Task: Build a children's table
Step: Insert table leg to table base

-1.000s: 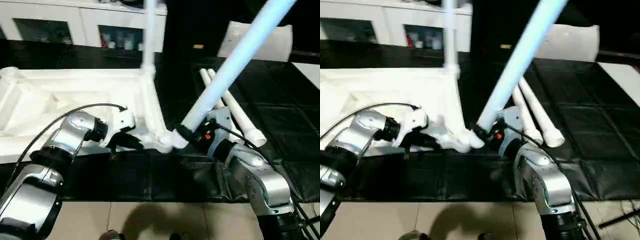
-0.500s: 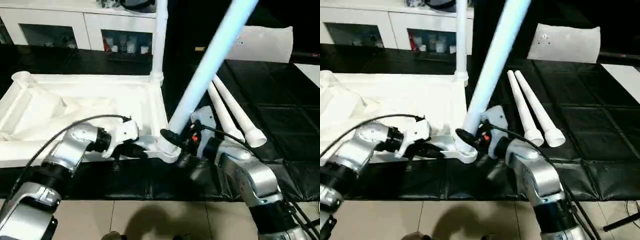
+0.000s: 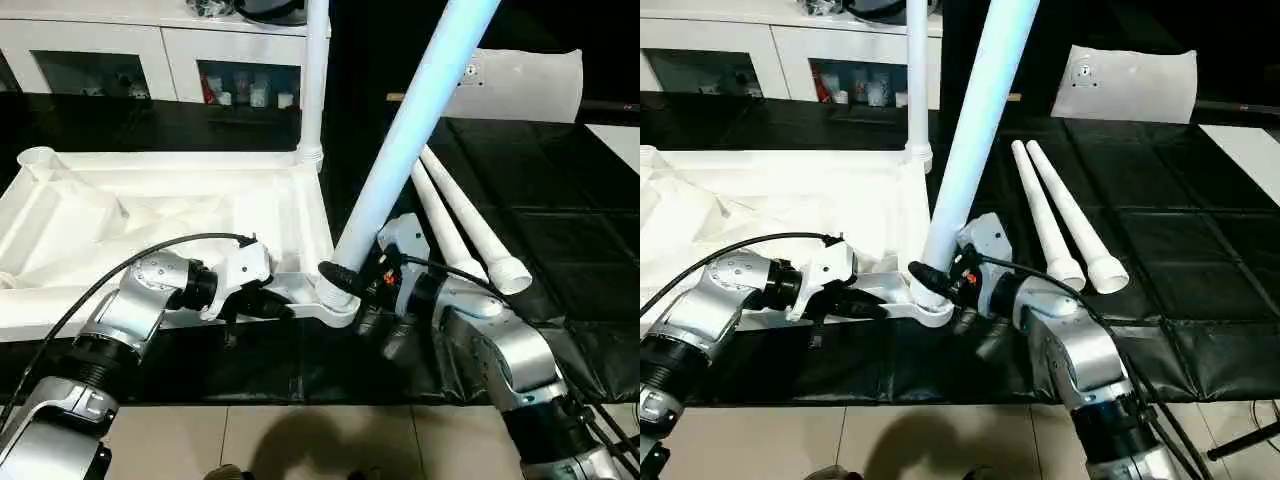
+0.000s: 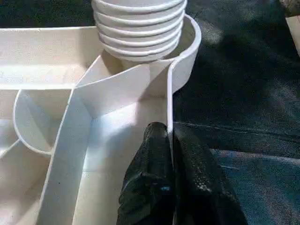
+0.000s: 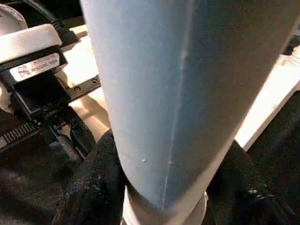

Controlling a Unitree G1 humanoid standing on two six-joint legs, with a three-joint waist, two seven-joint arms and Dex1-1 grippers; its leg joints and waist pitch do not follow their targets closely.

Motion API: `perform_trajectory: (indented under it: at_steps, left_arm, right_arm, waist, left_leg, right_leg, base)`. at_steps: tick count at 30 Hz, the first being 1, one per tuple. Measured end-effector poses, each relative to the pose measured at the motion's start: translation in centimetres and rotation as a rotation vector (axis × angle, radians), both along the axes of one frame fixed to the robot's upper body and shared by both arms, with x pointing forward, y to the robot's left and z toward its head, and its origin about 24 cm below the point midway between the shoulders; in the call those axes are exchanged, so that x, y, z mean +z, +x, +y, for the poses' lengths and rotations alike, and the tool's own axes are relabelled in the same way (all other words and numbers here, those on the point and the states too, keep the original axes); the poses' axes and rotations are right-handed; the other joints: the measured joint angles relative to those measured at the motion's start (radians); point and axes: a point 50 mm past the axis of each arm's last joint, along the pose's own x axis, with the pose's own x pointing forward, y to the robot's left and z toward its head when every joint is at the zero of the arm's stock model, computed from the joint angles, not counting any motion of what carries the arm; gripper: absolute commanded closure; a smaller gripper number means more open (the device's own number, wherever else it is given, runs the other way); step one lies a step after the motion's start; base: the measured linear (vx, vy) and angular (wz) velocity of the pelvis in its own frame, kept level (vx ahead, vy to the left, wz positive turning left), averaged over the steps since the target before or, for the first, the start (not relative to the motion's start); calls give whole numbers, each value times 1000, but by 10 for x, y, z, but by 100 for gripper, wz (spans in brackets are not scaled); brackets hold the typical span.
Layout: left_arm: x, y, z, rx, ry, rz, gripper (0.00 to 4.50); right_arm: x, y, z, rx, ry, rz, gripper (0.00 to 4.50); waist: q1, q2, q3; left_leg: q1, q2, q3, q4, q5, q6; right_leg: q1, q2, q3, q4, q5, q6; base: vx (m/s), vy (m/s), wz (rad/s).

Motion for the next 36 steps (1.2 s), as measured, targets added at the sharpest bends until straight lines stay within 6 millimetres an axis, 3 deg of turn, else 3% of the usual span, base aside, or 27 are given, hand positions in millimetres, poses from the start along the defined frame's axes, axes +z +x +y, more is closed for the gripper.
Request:
perform_trajectory:
  at_steps: [7,10,16,19,26,36]
  left_arm:
    - [-2,1,-3,30,-11,-6,450]
    - [-1,1,0,49,-33,2,394]
    - [-2,0,-3,69,-78,0,374]
    - [-2,0,-3,68,-77,0,374]
    - [-1,-1,1,42,-29,11,446]
    - [6,0,2,6,41,10,450]
  right_arm:
    - [0,-2,-4,8,-13,12,260]
    - [-3,-7,-11,-2,-18,29,260]
    - [-2,-9,-11,0,-15,32,260]
    - [-2,-9,-11,-2,-15,31,260]
    - [-2,-9,-9,1,-13,32,260]
    - [-2,-8,-6,11,-12,32,260]
  waist:
    - [3,-1,0]
    - [1,-2,-1]
    - [3,-8,-2]
    - [3,-9,-2]
    - [0,-9,-2]
    - [-6,-10,-3]
  left_leg:
    - [0,0,0,0,0,0]
    - [0,0,0,0,0,0]
    - [-1,0,-1,0,0,0]
    - [-1,0,-1,0,0,0]
    - [-1,0,-1,0,0,0]
    - [-1,1,-1,-1,0,0]
  right_leg:
    - [0,0,0,0,0,0]
    - [0,0,0,0,0,0]
    - [0,0,-1,-1,0,0]
    - [0,0,-1,-1,0,0]
    - [0,1,-1,-1,0,0]
    - [-1,2,-1,-1,0,1]
  base:
    - [0,0,0]
    - [0,0,0]
    - [0,0,0]
    - [0,0,0]
    - [0,0,0]
    - [0,0,0]
